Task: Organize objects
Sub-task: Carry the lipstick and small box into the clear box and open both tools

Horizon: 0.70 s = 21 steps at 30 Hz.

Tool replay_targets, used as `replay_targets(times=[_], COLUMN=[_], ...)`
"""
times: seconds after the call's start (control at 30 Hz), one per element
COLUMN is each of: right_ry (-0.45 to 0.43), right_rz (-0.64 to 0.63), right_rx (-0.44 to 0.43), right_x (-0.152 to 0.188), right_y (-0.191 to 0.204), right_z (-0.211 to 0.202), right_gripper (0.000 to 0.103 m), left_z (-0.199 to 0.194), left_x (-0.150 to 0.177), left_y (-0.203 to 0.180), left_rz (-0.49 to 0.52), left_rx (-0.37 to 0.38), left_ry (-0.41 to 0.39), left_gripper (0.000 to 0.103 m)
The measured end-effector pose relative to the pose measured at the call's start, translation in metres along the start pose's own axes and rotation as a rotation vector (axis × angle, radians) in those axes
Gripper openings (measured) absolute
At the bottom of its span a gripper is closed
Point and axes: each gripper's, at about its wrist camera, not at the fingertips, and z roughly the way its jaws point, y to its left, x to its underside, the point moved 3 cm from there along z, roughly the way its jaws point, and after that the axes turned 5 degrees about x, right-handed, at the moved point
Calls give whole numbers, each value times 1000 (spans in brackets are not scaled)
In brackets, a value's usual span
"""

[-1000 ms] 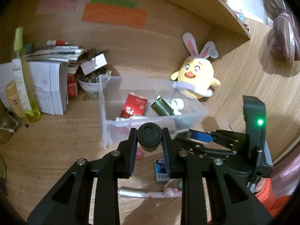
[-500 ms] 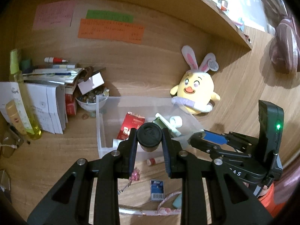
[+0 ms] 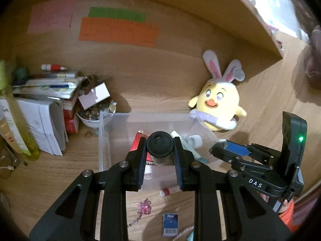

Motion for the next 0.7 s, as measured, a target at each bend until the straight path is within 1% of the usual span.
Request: replay_targets(times=[0.23,0.4,0.47,0.53,0.7], right_ry=[65,75,80,80,84], right_rz=[24,19,7,-1,-11], right_rx=[1,21,31,37,41], right_x=[9,8,7,6,5], right_y=[-11,-15,-14,-13,-11], right_z=[29,37,42,45,50], right_gripper=[33,33,33,33,33], left_z=[37,57,63,68,76], left_x=[0,3,4,4,6], left_y=[4,5,7,8,10], left_rz=[-35,-40,-56,-72,-82], left_rx=[22,23,37,55,57], left_ry=[65,106,120,132,154], left_gripper=[25,25,25,25,25])
